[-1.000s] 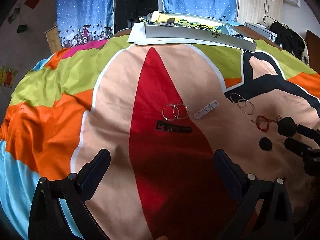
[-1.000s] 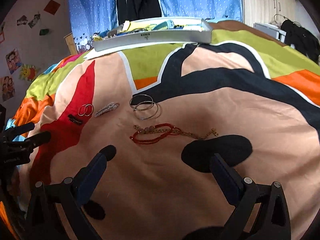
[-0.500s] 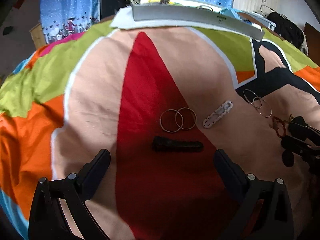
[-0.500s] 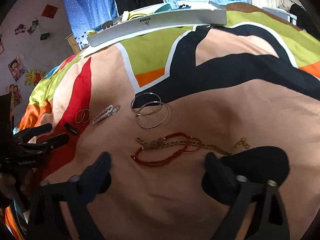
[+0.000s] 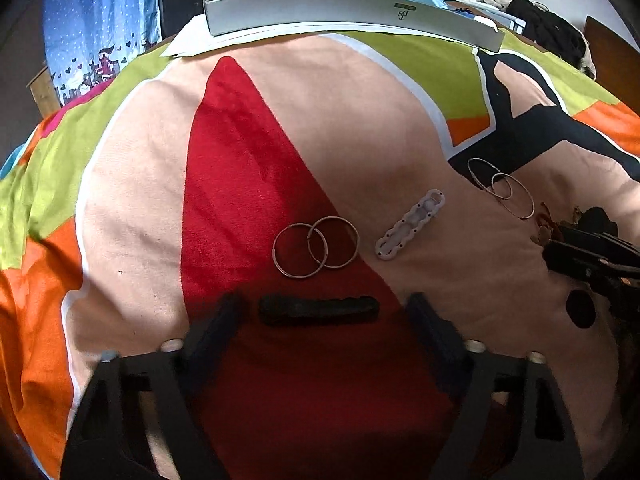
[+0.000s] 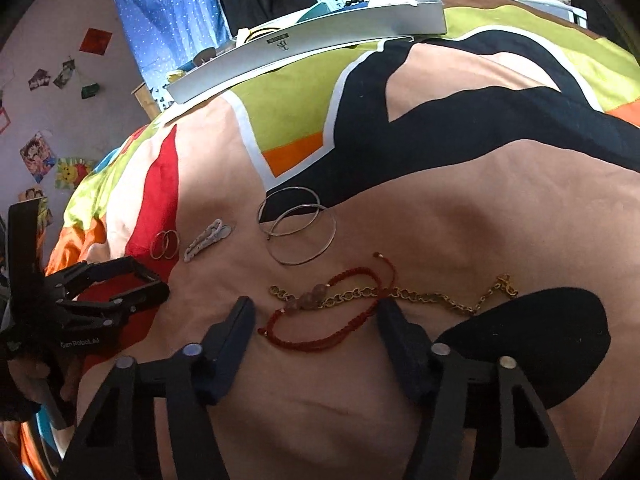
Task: Organize jewelry
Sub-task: 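Grasp the black hair clip with the left tool while the right tool grasps the red bracelet, then carry the black clip and red bracelet to the tray, opening the left tool, then lift both tools out of the tray and move back over the jewelry, then grasp the small silver hoops with the left tool while the right tool grasps the large silver hoops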
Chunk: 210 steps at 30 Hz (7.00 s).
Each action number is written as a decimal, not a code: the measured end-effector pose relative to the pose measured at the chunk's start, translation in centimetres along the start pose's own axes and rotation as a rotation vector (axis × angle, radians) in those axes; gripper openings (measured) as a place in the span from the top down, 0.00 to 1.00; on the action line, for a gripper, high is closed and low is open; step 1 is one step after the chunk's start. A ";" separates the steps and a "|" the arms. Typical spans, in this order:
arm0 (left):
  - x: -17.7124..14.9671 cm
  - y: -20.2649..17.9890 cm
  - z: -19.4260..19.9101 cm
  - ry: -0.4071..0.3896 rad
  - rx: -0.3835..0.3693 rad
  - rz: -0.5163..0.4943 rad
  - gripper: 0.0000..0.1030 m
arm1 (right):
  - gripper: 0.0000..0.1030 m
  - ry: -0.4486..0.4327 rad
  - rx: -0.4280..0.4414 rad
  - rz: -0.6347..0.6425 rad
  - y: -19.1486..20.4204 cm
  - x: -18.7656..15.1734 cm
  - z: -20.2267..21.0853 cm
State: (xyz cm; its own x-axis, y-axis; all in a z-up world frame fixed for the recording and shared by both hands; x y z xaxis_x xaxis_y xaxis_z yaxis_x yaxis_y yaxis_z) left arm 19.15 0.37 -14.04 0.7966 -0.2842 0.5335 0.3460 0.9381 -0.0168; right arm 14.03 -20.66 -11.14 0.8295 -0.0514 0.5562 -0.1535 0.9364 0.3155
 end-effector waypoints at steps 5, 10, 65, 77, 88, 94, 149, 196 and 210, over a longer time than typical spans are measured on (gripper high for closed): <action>-0.3 -0.5 0.1 -0.004 -0.005 -0.002 0.48 | 0.61 0.005 -0.021 0.012 0.2 -0.1 -0.1; -0.5 -1.0 0.4 0.002 -0.030 0.025 0.48 | 0.70 0.005 -0.015 0.018 0.4 -0.3 0.0; 27.6 2.5 2.5 -0.394 -0.046 0.066 0.48 | 0.94 -0.498 -0.004 0.159 4.9 27.7 1.8; 28.8 4.1 -3.0 -0.314 -0.104 0.170 0.47 | 0.94 -0.384 -0.097 0.156 1.6 28.0 -4.2; 29.1 5.1 -0.5 -0.345 -0.104 0.274 0.29 | 0.65 -0.372 -0.134 0.135 0.2 27.5 -2.4; 28.7 4.8 4.1 -0.438 -0.047 0.272 0.21 | 0.38 -0.420 -0.153 0.148 0.7 27.1 1.3; -2.8 -2.6 9.3 -0.155 0.109 0.035 0.02 | 0.00 -0.073 -0.140 0.098 -0.7 -3.4 9.8; 2.4 1.7 -1.5 0.017 -0.067 -0.029 0.76 | 0.37 0.056 -0.117 0.177 2.3 3.9 -4.5; 2.3 0.7 2.5 -0.016 -0.084 0.019 0.76 | 0.59 -0.005 -0.073 0.142 3.5 3.4 -2.0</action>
State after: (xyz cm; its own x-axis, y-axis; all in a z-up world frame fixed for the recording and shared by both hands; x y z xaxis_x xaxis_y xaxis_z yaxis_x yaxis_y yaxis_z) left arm 19.93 0.84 -10.69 0.7958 -0.2624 0.5457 0.3717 0.9232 -0.0982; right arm 17.41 -16.84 -9.64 0.7995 0.0819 0.5950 -0.2296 0.9571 0.1769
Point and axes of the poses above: each gripper's, at about its wrist camera, not at the fingertips, and z roughly against the way its jaws point, y to its left, x to its top, the point moved 7 cm from there along -z, roughly the way its jaws point
